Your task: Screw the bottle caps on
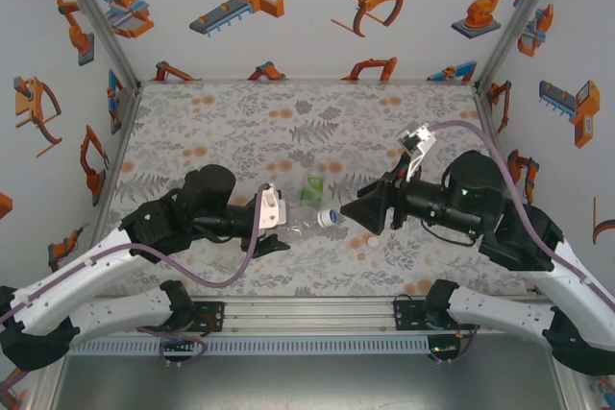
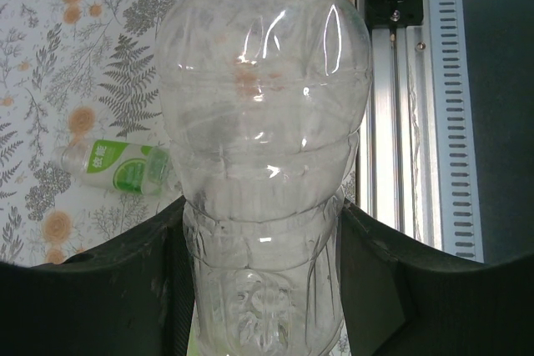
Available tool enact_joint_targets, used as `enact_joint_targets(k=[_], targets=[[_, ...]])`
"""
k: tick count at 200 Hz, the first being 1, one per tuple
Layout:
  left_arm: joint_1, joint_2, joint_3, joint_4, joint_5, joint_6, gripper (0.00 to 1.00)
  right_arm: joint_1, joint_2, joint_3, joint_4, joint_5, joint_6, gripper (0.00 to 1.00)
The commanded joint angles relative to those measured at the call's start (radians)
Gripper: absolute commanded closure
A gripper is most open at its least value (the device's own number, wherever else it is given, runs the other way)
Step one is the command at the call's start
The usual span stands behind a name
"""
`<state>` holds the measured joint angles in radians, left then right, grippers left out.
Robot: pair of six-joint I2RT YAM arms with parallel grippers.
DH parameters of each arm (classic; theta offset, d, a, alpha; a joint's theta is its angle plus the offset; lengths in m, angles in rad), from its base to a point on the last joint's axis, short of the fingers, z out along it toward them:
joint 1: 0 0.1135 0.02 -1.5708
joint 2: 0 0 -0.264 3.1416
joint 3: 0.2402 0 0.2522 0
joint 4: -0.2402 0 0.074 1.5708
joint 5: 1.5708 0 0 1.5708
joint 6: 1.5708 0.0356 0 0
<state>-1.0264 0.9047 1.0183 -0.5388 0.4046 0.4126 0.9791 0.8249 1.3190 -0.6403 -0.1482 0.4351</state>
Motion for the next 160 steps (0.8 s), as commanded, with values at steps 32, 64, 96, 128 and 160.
enact_joint_targets(k=[32, 64, 96, 128, 160], targets=[[-0.003, 0.006, 0.01, 0.022, 0.043, 0.023, 1.0, -0.003, 0.003, -0.004, 0.031, -0.2, -0.354, 0.42], [-0.002, 0.003, 0.012, 0.019, 0.07, 0.022, 1.0, -0.002, 0.007, -0.013, 0.021, -0.326, -0.49, 0.42], [-0.003, -0.003, 0.016, 0.013, 0.093, 0.023, 1.0, -0.001, 0.023, -0.042, 0.038, -0.345, -0.554, 0.42], [-0.002, -0.007, 0.017, 0.012, 0.102, 0.018, 1.0, -0.002, 0.034, -0.091, 0.097, -0.35, -0.56, 0.44], [-0.003, -0.006, 0.022, 0.011, 0.111, 0.01, 1.0, -0.002, 0.029, -0.131, 0.17, -0.351, -0.553, 0.49]])
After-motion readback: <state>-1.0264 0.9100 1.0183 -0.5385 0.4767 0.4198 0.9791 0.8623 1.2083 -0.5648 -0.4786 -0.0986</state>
